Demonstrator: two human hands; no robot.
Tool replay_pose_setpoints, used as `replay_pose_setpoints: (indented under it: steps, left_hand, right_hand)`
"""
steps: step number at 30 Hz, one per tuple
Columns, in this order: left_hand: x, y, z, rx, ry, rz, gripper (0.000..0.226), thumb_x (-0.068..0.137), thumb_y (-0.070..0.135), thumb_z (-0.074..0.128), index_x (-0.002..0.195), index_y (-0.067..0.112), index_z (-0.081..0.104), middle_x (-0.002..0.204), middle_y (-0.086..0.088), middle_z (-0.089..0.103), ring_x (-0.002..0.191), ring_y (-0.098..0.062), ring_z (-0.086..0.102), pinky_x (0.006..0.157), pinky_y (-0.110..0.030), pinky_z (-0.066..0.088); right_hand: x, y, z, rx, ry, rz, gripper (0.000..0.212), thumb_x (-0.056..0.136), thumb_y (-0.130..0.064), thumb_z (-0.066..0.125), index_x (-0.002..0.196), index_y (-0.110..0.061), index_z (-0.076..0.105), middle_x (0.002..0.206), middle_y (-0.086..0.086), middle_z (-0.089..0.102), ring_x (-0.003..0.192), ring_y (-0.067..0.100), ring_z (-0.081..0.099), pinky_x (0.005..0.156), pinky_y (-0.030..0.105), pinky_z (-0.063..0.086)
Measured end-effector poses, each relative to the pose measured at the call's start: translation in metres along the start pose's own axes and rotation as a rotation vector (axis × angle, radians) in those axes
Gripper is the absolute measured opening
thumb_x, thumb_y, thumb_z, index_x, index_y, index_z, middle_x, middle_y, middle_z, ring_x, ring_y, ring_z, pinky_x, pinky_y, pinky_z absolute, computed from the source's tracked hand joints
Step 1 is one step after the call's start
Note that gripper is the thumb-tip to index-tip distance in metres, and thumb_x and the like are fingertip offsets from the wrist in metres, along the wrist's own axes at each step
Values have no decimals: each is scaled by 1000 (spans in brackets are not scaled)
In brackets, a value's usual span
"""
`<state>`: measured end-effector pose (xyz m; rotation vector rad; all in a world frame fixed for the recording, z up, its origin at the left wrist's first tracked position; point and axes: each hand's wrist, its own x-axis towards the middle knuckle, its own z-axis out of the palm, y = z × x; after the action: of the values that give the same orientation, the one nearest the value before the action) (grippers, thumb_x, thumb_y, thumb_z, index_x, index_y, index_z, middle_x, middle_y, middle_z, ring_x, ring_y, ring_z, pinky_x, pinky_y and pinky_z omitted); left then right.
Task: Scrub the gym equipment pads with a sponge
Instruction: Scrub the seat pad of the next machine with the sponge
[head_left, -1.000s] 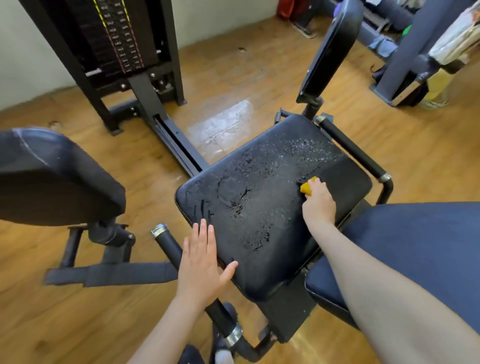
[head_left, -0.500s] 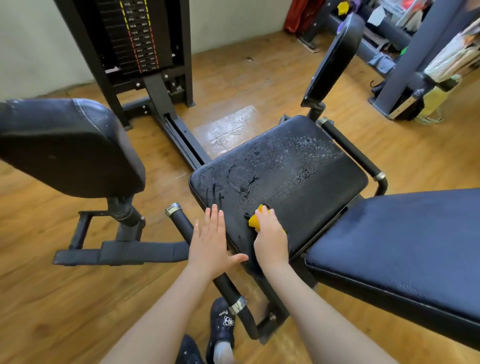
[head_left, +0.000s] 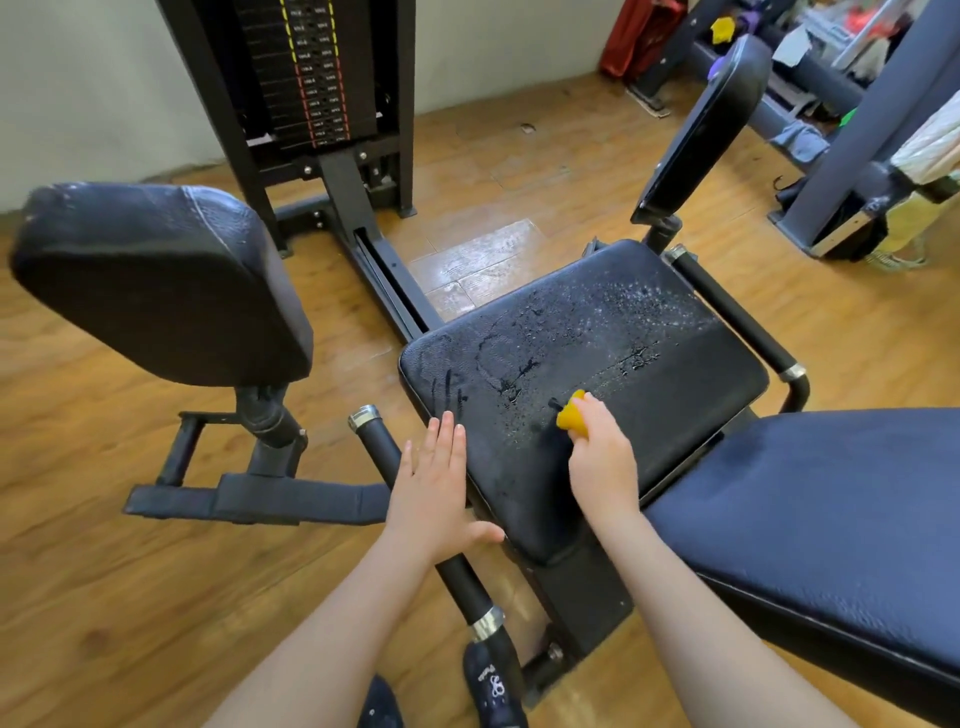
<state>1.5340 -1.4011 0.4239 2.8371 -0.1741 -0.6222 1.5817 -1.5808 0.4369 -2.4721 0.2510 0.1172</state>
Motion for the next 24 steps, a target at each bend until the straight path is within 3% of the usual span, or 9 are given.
replay_pose_setpoints:
  steps: [3, 6, 9, 11, 14, 18, 21, 24]
  left_hand:
    - [0, 4, 0, -3, -2, -23, 127, 71, 78, 54, 149, 7, -15, 155, -11, -25, 144, -26, -21, 117, -46, -4]
    - [-1, 5, 2, -17, 10, -29, 123, 73, 74, 55, 149, 8, -17, 154, -8, -28, 144, -24, -22, 118, -47, -4]
    - [-1, 3, 4, -38, 45, -31, 107, 83, 60, 52, 150, 9, -14, 156, -9, -26, 144, -22, -22, 118, -46, -5]
    - [-1, 4, 4, -40, 36, -32, 110, 82, 62, 53, 150, 9, -14, 155, -9, -26, 144, -22, -22, 118, -47, -6]
    - [-1, 5, 3, -29, 6, -43, 124, 72, 76, 55, 149, 9, -15, 155, -8, -28, 143, -22, -25, 117, -48, -8]
    - [-1, 5, 4, -12, 1, -44, 126, 70, 78, 54, 149, 8, -15, 155, -9, -27, 143, -23, -25, 116, -48, -8]
    - [0, 7, 4, 1, -7, -44, 126, 71, 77, 54, 149, 7, -17, 154, -10, -29, 141, -23, -28, 117, -49, -8]
    - [2, 6, 4, 6, -11, -49, 126, 72, 76, 54, 148, 7, -18, 154, -11, -30, 134, -19, -34, 116, -49, -10]
  right_hand:
    - [7, -1, 13, -170, -17, 21, 45, 96, -2, 37, 139, -12, 40, 151, 3, 30, 142, 18, 21, 109, 30, 24]
    - [-27, -15, 36, -229, -93, -217, 51, 88, 7, 42, 136, -10, 45, 150, 5, 32, 141, 23, 24, 110, 33, 27]
    - [-58, -26, 45, -253, -182, -443, 53, 82, 8, 50, 133, -8, 49, 145, 6, 39, 138, 27, 31, 108, 38, 33]
    - [-53, -25, 37, -193, -217, -417, 50, 89, 3, 45, 137, -13, 45, 148, -1, 35, 140, 16, 26, 111, 26, 24]
    - [-21, -22, 20, -27, -116, -270, 42, 92, 0, 45, 132, -12, 50, 144, 0, 42, 137, 15, 32, 106, 16, 21]
    - [36, 6, 2, -131, 36, -19, 43, 93, 0, 38, 135, -7, 45, 146, 7, 39, 139, 21, 27, 107, 27, 24]
    - [32, 2, 6, -348, -30, -215, 39, 89, 1, 38, 124, -7, 52, 135, 12, 46, 127, 32, 41, 96, 41, 41]
    - [2, -13, 22, -444, -110, -467, 44, 75, 2, 37, 108, -5, 65, 119, 13, 63, 112, 33, 59, 81, 39, 54]
